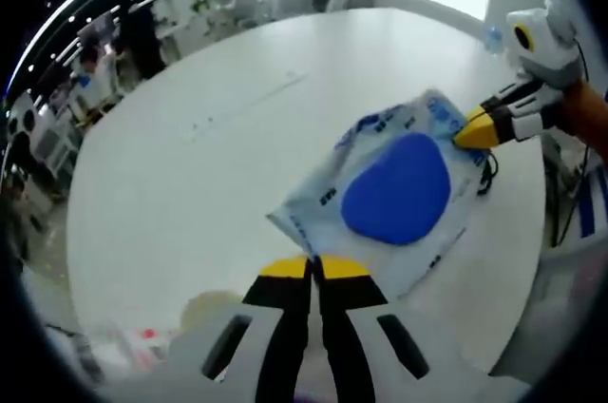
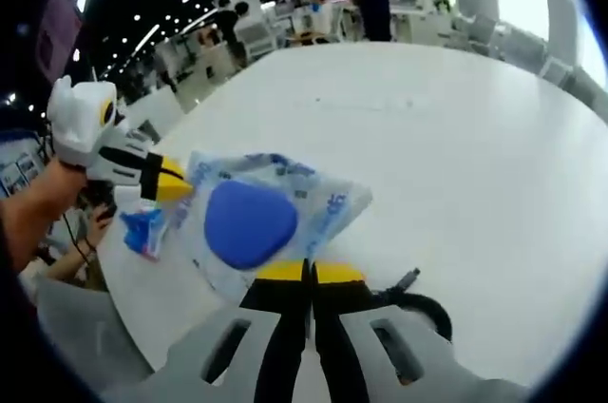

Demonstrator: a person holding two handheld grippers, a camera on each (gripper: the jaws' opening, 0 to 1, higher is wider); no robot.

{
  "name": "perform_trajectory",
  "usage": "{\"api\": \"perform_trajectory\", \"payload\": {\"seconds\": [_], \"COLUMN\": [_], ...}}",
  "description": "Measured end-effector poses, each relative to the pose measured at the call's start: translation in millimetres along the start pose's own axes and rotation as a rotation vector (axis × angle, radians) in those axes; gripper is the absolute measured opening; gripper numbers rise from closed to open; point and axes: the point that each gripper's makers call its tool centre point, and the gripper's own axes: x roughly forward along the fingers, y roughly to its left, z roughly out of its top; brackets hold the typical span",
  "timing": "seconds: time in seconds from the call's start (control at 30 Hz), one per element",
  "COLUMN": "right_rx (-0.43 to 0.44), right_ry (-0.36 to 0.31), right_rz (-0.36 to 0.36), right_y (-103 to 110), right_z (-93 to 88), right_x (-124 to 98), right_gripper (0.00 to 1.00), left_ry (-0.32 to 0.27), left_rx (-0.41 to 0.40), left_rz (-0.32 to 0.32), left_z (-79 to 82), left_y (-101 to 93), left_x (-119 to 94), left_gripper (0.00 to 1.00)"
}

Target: Arrange the tabletop items into an orderly group along one side of the table until the central work area is clear of visible clutter.

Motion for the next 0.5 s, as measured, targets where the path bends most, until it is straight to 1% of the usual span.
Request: {"api": "perform_trajectory", "payload": {"seconds": [0.03,0.1,0.23,0.33,0.4,0.5], "right_rx": [-0.002,-0.008,-0.008,0.016,0.013,0.022], "right_ry": [0.010,0.033,0.070,0.119,0.126,0.153], "right_rz": [0.004,0.014,0.028,0.048,0.050,0.056], "right_y": [-1,-2,-6,-7,-8,-11], "right_z": [0.3,-0.1,-1.9,-8.8,-9.9,-15.6], "right_x": [4,11,18,25,28,35], "right_gripper": [0.01,0.01,0.01,0.01,0.01,0.01], "left_ry": [0.016,0.031,0.069,0.105,0.118,0.139], "left_rx": [-0.008,-0.007,-0.016,-0.015,-0.009,-0.012], "left_rz": [0.000,0.004,0.000,-0.007,-0.004,-0.010], "left_z": [-1.4,-2.2,-6.0,-11.2,-13.2,-17.3], "left_y": [1.9,4.0,5.0,3.1,4.7,3.7], "left_x": [3,7,12,18,22,27], "left_gripper": [0.00,0.00,0.00,0.00,0.00,0.00]}}
